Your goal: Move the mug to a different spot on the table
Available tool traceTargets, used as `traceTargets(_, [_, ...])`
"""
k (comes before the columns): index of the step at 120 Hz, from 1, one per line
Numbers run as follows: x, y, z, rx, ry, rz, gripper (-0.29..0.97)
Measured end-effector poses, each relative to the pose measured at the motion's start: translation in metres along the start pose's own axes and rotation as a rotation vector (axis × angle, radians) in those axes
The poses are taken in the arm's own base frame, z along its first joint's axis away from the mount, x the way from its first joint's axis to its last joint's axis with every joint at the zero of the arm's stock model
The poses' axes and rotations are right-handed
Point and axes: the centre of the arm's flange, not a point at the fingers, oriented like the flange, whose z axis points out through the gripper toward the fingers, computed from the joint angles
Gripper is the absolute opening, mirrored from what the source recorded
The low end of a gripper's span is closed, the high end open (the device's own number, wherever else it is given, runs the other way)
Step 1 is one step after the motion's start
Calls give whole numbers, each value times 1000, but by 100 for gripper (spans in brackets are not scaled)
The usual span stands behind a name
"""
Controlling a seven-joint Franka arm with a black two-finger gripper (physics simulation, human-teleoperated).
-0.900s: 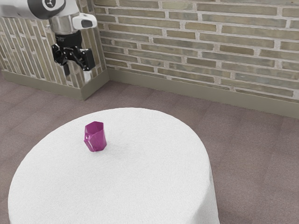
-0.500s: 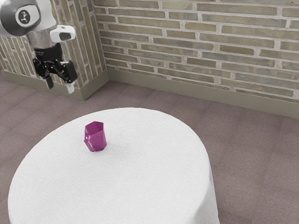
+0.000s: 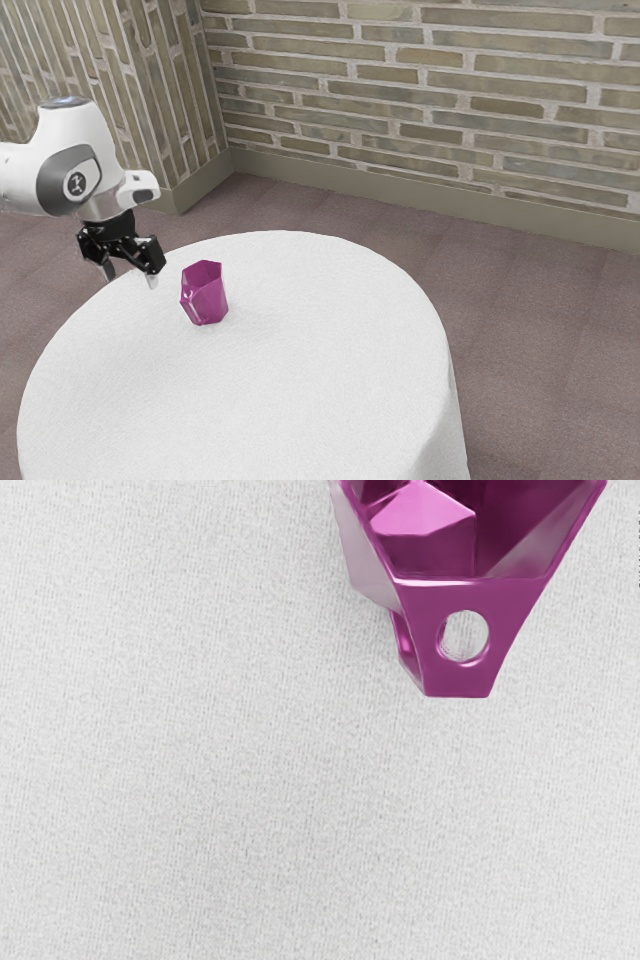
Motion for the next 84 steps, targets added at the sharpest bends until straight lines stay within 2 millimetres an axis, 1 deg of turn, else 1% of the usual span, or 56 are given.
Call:
traceTargets(8, [12,10,18,1,12,7,66])
traceTargets(20, [22,24,40,-3,21,34,66])
traceTargets(34, [32,37,53,-10,32,75,66])
traceTargets(40, [35,35,57,-15,36,79,66])
traceTargets(52, [36,20,63,-19,39,71,66])
traceTargets(58, [38,16,67,-19,40,75,66])
traceTargets(70, [44,19,76,-14,50,96,66])
traceTargets(84, [50,21,82,-15,67,112,66])
